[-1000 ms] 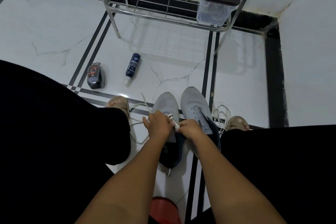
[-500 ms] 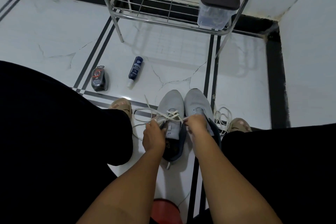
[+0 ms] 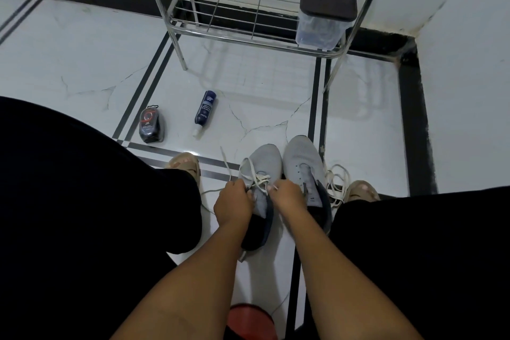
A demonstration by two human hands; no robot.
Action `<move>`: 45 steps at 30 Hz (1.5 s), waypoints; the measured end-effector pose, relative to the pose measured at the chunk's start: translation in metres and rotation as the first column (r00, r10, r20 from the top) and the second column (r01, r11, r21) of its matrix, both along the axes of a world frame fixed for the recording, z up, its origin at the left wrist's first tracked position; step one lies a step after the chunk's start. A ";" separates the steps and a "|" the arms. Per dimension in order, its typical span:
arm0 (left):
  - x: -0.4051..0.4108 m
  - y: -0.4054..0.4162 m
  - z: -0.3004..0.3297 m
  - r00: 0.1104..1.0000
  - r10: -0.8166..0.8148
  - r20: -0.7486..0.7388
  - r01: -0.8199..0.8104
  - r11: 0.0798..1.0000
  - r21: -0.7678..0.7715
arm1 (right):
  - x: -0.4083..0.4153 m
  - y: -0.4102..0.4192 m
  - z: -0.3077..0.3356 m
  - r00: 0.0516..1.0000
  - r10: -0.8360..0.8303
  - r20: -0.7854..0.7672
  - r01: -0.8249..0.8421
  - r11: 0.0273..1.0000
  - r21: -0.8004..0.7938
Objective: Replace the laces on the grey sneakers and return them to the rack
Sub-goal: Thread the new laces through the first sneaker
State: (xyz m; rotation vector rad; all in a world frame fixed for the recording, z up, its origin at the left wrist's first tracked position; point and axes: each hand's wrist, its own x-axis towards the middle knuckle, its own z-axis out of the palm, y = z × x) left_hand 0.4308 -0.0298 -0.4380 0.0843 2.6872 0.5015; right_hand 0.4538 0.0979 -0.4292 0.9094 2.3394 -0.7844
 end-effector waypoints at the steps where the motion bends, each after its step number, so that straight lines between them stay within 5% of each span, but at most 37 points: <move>1: -0.001 -0.001 0.000 1.000 0.005 -0.002 -0.005 1.000 -0.006 | 0.002 0.003 -0.003 0.999 -0.041 0.015 0.040 0.999 0.002; 5: -0.003 -0.005 -0.001 1.000 0.028 0.014 -0.028 1.000 -0.014 | -0.010 0.038 0.003 0.968 -0.244 0.052 0.246 0.968 -0.045; 8: -0.002 -0.003 0.001 1.000 0.010 0.027 -0.010 1.000 0.004 | -0.014 0.025 0.011 0.988 0.015 0.153 -0.005 0.998 -0.065; 12: -0.002 -0.003 0.001 1.000 0.021 0.023 -0.022 1.000 0.010 | -0.002 0.001 -0.010 0.997 0.005 0.071 -0.002 0.999 -0.042; 15: -0.005 -0.007 -0.001 0.997 0.071 0.023 -0.071 0.997 -0.003 | 0.004 0.029 0.010 0.926 -0.360 -0.115 0.372 0.922 0.110; 17: -0.006 -0.009 -0.003 0.995 0.096 0.017 -0.096 0.995 -0.016 | 0.001 0.065 0.033 0.711 -0.648 -0.275 0.691 0.716 0.100; 19: -0.007 -0.008 -0.004 0.996 0.086 0.010 -0.086 0.996 -0.022 | -0.005 0.083 0.045 0.594 -0.735 -0.327 0.789 0.611 0.058; 21: -0.006 -0.006 -0.003 0.996 0.084 0.015 -0.084 0.996 -0.011 | -0.011 0.067 0.051 0.718 -0.609 -0.337 0.683 0.709 0.176; 24: -0.008 -0.005 -0.004 0.981 0.194 0.029 -0.195 0.977 0.082 | -0.013 0.022 0.040 0.943 -0.135 -0.303 0.234 0.919 0.319; 27: -0.017 -0.008 -0.009 0.977 0.199 0.073 -0.207 0.971 0.117 | -0.010 -0.002 0.014 0.972 0.133 -0.194 -0.094 0.976 0.198; 33: -0.029 -0.010 -0.016 0.941 0.230 0.248 -0.276 0.946 0.172 | -0.011 -0.004 0.000 0.996 -0.014 -0.091 0.015 1.000 0.013; 45: -0.034 -0.011 -0.009 0.927 0.281 0.249 -0.305 0.950 0.066 | -0.005 0.004 -0.014 0.996 -0.090 -0.006 0.090 0.993 0.081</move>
